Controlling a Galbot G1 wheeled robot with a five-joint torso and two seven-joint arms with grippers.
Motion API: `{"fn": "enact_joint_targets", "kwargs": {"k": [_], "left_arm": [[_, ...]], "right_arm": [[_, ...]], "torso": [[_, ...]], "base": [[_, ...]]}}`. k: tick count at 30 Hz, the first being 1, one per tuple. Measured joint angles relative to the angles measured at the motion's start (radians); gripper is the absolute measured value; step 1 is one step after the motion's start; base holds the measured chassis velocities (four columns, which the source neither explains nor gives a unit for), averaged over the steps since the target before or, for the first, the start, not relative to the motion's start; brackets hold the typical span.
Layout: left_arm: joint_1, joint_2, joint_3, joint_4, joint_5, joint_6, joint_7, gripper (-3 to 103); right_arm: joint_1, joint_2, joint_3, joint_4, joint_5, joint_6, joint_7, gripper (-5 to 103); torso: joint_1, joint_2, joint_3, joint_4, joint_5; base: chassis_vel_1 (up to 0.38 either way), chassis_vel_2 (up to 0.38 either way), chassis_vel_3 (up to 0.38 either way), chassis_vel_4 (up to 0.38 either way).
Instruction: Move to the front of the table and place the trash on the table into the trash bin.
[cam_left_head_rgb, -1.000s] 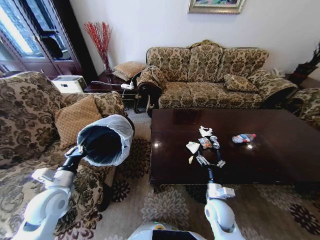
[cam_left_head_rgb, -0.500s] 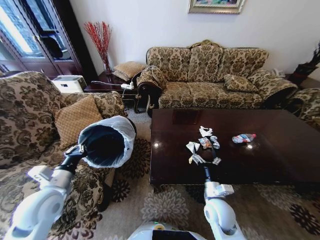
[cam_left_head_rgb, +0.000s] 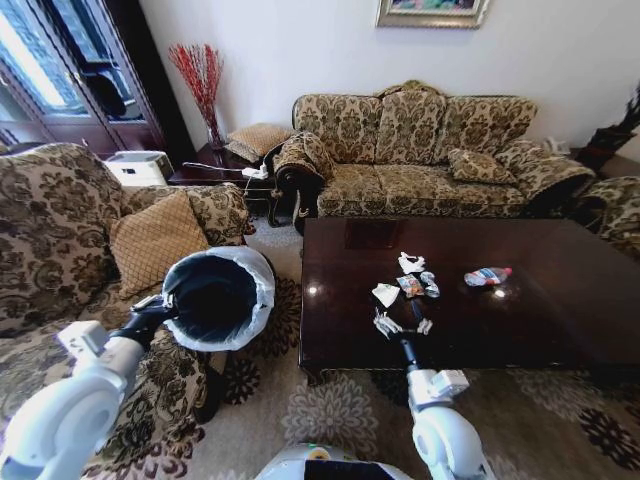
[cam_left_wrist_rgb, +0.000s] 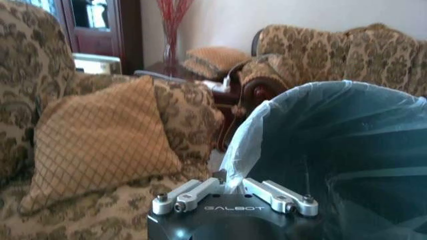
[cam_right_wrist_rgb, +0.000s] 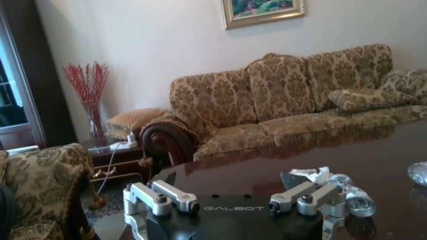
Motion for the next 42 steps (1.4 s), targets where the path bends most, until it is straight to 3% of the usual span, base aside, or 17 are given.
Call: {"fn": "enact_joint_targets", "kwargs": {"k": [8, 10, 12, 13, 16, 25, 42], "left_arm": [[-0.003, 0.002, 0.012, -0.011, -0.005, 0.017, 0.0, 0], [0.0, 0.012, 0.011, -0.018, -0.006, 0.016, 0.002, 0], [0.004, 0.019, 0.01, -0.026, -0.007, 0.013, 0.003, 0], [0.004, 0.019, 0.01, -0.026, -0.007, 0.013, 0.003, 0], [0.01, 0.026, 0.01, -0.035, -0.006, 0.012, 0.004, 0], [0.014, 0.044, 0.013, -0.037, -0.003, 0.012, 0.005, 0], [0.009, 0.073, 0.032, -0.008, 0.008, 0.009, 0.015, 0]], "right_arm": [[0.048, 0.027, -0.024, -0.065, 0.021, 0.035, 0.0, 100], [0.104, 0.044, -0.05, -0.107, 0.072, 0.003, 0.0, 100], [0.175, 0.054, -0.079, -0.137, 0.163, -0.109, 0.0, 100], [0.175, 0.054, -0.079, -0.137, 0.163, -0.109, 0.0, 100], [0.27, 0.049, -0.09, -0.211, 0.227, -0.204, 0.0, 100], [0.339, 0.04, -0.065, -0.331, 0.228, -0.222, 0.0, 100], [0.385, 0.042, -0.041, -0.481, 0.205, -0.177, 0.0, 100]], "torso": [[0.0, 0.0, 0.0, -0.0001, 0.0004], [0.0, 0.0, 0.0, 0.0, 0.0006], [0.0, 0.0, 0.0, 0.0003, 0.0007], [0.0, 0.0, 0.0, 0.0003, 0.0007], [0.0, 0.0, 0.0, 0.0003, 0.0001], [0.0, 0.0, 0.0, -0.0001, 0.0002], [0.0, 0.0, 0.0, 0.0, 0.0005]], "base": [[0.0, 0.0, 0.0, 0.0], [0.0, 0.0, 0.0, 0.0], [0.0, 0.0, 0.0, 0.0], [0.0, 0.0, 0.0, 0.0], [0.0, 0.0, 0.0, 0.0], [0.0, 0.0, 0.0, 0.0], [0.0, 0.0, 0.0, 0.0]]}}
